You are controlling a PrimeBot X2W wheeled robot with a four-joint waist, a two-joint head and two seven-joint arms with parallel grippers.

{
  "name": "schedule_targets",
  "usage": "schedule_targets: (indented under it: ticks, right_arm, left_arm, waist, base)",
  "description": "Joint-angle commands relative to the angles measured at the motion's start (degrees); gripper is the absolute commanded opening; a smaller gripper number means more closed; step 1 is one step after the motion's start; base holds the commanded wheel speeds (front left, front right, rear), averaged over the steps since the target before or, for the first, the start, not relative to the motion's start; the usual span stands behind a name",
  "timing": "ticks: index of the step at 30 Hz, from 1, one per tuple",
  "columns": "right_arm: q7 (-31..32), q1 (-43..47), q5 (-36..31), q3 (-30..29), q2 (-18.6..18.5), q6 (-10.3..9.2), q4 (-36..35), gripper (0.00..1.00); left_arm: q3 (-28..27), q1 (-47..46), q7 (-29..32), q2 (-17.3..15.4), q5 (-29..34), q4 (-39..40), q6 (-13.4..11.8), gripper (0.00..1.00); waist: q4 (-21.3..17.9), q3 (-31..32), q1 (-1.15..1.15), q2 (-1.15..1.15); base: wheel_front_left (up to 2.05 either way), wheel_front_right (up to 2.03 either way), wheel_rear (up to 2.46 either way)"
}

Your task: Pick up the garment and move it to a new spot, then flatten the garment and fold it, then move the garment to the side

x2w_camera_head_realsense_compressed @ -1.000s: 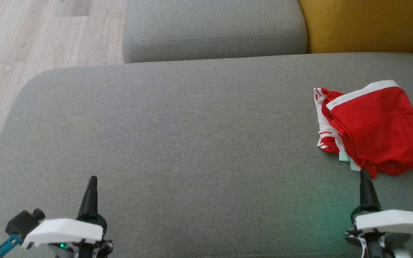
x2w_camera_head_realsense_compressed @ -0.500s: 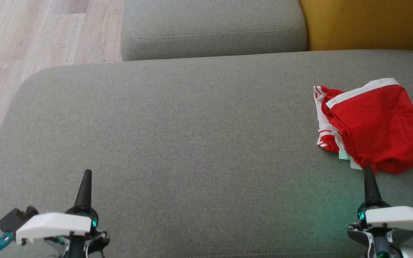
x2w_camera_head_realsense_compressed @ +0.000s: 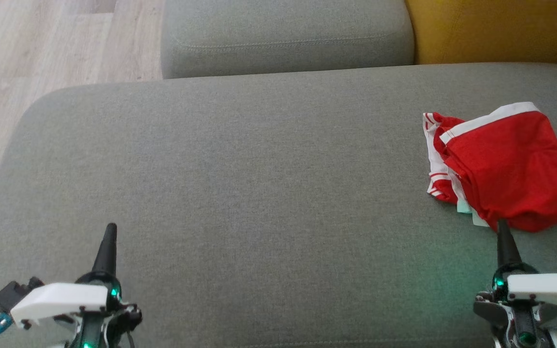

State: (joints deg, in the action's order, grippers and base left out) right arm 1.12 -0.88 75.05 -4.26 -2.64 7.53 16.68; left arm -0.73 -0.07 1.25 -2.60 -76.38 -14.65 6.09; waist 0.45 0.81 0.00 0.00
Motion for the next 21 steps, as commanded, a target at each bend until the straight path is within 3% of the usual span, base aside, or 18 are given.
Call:
schedule_targets:
  ticks: [1,21]
  right_arm:
    - [0.6,-3.5,2.1,0.6,-0.8,-0.03,-2.3,0.00]
    - [4.0,-4.9,14.8,-1.1,-0.8,-0.04,-2.6,0.00]
  left_arm:
    - [-2.1,-3.7,0.5,-0.7,-1.7,1.7,0.5,0.00]
    - [-4.6,-5.6,3.9,-0.7,-13.5,0.8,1.2,0.00]
  waist:
    - [0.0,-0.1,0.00,0.00]
    - [-0.4,-0.8,0.00,0.00]
  base:
    - [0.00,0.00,0.00]
    - [0.00,0.00,0.00]
